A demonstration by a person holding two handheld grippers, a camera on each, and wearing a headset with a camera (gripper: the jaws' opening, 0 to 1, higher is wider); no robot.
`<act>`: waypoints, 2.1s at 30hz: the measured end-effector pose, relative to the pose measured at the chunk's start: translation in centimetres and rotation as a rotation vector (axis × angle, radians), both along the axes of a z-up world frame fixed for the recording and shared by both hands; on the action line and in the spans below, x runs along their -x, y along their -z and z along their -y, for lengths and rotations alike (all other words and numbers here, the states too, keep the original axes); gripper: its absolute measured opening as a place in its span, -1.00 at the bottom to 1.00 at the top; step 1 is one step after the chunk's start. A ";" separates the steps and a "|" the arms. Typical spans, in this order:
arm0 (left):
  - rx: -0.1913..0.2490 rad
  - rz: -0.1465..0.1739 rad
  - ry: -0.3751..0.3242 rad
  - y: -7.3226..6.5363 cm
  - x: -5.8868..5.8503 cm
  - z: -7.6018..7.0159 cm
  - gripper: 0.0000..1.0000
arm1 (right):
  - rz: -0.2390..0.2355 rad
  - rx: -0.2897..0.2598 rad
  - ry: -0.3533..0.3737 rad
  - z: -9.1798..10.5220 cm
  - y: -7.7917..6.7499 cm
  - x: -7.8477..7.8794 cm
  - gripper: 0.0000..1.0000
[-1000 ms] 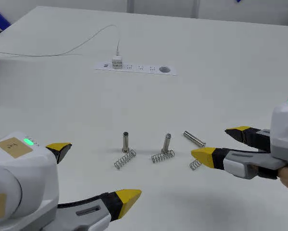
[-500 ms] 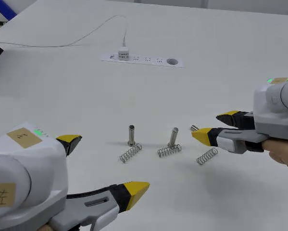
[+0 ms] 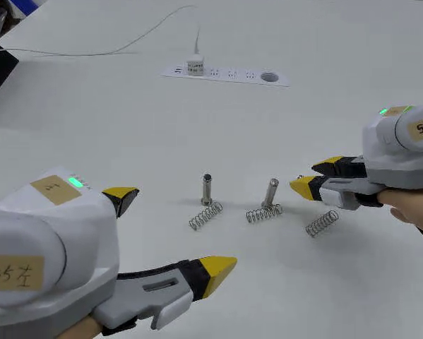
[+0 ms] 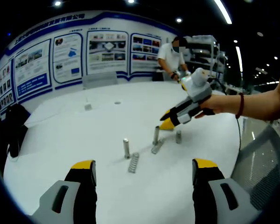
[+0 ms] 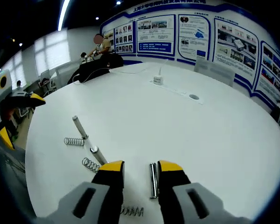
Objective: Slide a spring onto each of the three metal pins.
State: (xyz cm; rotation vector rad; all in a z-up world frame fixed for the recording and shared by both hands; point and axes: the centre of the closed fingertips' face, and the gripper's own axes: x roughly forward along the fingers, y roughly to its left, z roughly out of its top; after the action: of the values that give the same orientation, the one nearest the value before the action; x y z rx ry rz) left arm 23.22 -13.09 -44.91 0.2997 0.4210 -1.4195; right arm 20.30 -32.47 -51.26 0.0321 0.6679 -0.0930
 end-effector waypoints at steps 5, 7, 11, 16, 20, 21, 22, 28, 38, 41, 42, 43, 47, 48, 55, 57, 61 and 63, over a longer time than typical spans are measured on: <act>-0.003 -0.003 0.006 0.2 0.0 0.3 0.72 | -0.020 0.003 -0.001 0.4 1.0 -0.4 -0.46; -0.001 -0.003 0.007 0.2 0.0 0.4 0.71 | -0.027 0.007 0.001 0.6 1.3 -0.4 -0.49; -0.003 -0.001 0.011 0.2 0.0 0.5 0.69 | -0.046 0.017 0.008 1.0 1.8 -0.3 -0.52; -0.003 -0.001 0.013 0.3 0.0 0.6 0.69 | -0.057 0.019 0.021 1.3 2.1 -0.2 -0.64; -0.008 -0.001 0.015 0.4 0.0 0.6 0.68 | -0.063 0.003 0.032 1.3 2.3 -0.2 -0.70; -0.008 -0.001 0.015 0.4 -0.1 0.6 0.68 | -0.065 0.004 0.031 1.3 2.4 -0.2 -0.72; -0.005 -0.001 0.014 0.3 -0.1 0.6 0.68 | -0.074 0.006 0.032 1.4 2.5 -0.1 -0.74; -0.009 -0.005 0.014 0.3 -0.2 0.4 0.67 | -0.071 -0.046 0.062 1.7 2.8 0.1 -0.81; 0.005 0.010 0.016 -0.5 -0.4 0.2 0.66 | -0.034 -0.137 0.138 1.6 2.0 0.7 -0.82; 0.006 0.012 0.014 -0.5 -0.4 0.1 0.65 | -0.013 -0.142 0.152 1.7 1.2 0.9 -0.82; 0.007 0.012 0.014 -0.5 -0.4 0.1 0.65 | -0.004 -0.144 0.156 1.6 0.9 0.9 -0.83; 0.008 0.011 0.013 -0.6 -0.4 0.0 0.65 | 0.001 -0.146 0.157 1.6 0.6 0.9 -0.83; 0.021 0.007 0.010 -1.0 -0.3 0.0 0.63 | 0.013 -0.147 0.151 1.1 -0.2 1.1 -0.83; 0.025 0.009 0.010 -1.2 -0.3 0.0 0.64 | 0.011 -0.145 0.149 1.1 -0.2 1.2 -0.83; 0.039 0.014 0.007 -1.6 -0.1 -0.2 0.63 | 0.018 -0.137 0.147 0.4 -0.8 1.9 -0.83; 0.039 0.011 0.004 -1.5 -0.1 -0.3 0.63 | 0.015 -0.126 0.139 0.2 -1.0 2.0 -0.83; 0.053 -0.007 -0.001 -1.7 0.0 -0.4 0.62 | 0.011 -0.103 0.130 0.1 -1.3 2.4 -0.83; 0.056 -0.006 -0.003 -1.8 0.0 -0.4 0.61 | 0.010 -0.097 0.129 0.0 -1.4 2.6 -0.83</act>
State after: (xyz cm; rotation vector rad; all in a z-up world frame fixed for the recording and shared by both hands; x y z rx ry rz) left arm 23.23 -12.68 -43.09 0.2495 0.3859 -1.4275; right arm 17.67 -32.45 -49.82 0.1689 0.6592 -0.1840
